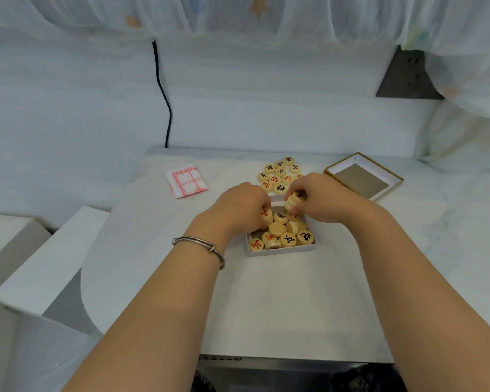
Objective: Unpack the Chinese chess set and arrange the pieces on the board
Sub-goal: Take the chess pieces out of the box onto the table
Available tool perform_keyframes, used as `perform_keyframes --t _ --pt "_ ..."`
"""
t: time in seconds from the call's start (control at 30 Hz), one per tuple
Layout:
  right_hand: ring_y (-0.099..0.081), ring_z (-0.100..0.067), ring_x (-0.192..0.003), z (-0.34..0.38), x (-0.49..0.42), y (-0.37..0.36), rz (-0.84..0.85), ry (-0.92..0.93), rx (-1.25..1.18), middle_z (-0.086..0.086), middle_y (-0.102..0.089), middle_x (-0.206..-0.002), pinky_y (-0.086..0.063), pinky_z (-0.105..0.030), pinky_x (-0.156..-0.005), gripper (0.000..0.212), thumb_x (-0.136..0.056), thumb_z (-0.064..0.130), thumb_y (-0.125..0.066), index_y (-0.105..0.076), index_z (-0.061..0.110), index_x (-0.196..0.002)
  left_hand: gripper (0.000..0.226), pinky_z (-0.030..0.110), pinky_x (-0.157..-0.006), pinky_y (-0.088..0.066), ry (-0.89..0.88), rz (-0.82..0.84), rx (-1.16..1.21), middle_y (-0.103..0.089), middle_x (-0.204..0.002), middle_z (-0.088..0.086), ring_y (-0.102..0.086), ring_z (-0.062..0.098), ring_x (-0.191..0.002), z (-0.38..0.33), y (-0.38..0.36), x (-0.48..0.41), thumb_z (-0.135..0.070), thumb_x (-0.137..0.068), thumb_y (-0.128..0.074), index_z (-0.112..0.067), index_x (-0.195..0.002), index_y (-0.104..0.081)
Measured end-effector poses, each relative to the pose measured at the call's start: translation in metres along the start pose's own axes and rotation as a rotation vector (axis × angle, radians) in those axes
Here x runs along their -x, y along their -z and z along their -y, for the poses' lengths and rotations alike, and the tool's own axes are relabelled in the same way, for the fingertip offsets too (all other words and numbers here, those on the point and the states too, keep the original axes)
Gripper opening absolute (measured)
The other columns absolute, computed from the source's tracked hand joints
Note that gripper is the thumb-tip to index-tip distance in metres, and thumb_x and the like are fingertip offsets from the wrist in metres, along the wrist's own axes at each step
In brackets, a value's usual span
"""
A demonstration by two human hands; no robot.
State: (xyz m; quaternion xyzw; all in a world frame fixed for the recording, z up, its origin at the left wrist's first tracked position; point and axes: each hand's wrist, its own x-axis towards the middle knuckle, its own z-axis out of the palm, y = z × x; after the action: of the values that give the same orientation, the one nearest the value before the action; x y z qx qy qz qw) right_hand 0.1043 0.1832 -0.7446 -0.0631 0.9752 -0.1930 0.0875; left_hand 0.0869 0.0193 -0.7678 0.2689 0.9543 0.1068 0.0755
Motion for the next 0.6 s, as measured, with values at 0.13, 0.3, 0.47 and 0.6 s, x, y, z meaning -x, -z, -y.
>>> perform_keyframes --t 0.13,0.3,0.47,0.6 --pt "-0.050 -0.014 -0.095 0.009 -0.003 -0.011 0.065 0.041 0.045 0.003 -0.054 -0.106 -0.040 -0.023 -0.074 0.029 -0.083 0.021 -0.069 -0.065 0.020 -0.111 0.014 0.026 -0.060 -0.041 0.018 -0.005 0.016 -0.059 -0.073 0.000 -0.053 0.018 -0.070 -0.002 -0.002 0.000 -0.027 -0.082 -0.062 -0.014 -0.082 -0.068" --pt "-0.049 -0.013 -0.085 0.015 -0.008 -0.016 0.078 0.049 0.043 0.009 -0.049 -0.085 -0.036 -0.018 -0.061 0.031 -0.083 0.019 -0.069 -0.065 0.017 -0.114 0.016 0.029 -0.065 -0.050 0.058 0.001 0.093 -0.067 -0.080 0.006 -0.059 0.020 -0.073 0.002 -0.004 -0.003 -0.028 -0.079 -0.066 -0.013 -0.085 -0.072" --pt "-0.052 -0.011 -0.082 0.012 -0.007 -0.014 0.063 0.057 -0.025 0.006 -0.056 -0.088 -0.042 -0.018 -0.062 0.022 -0.082 0.018 -0.070 -0.069 0.017 -0.104 0.025 0.028 -0.060 -0.045 0.096 0.052 0.282 -0.068 -0.084 0.010 -0.053 0.015 -0.067 0.012 0.002 0.001 -0.030 -0.073 -0.075 -0.009 -0.086 -0.073" --pt "-0.048 -0.007 -0.072 -0.011 -0.010 0.006 -0.178 -0.067 -0.182 0.008 -0.051 -0.078 -0.034 -0.020 -0.058 0.019 -0.080 0.018 -0.073 -0.067 0.022 -0.097 0.020 0.028 -0.069 -0.047 0.181 -0.198 0.516 -0.066 -0.084 0.003 -0.057 0.016 -0.078 0.020 0.013 -0.005 -0.024 -0.076 -0.074 -0.010 -0.091 -0.073"
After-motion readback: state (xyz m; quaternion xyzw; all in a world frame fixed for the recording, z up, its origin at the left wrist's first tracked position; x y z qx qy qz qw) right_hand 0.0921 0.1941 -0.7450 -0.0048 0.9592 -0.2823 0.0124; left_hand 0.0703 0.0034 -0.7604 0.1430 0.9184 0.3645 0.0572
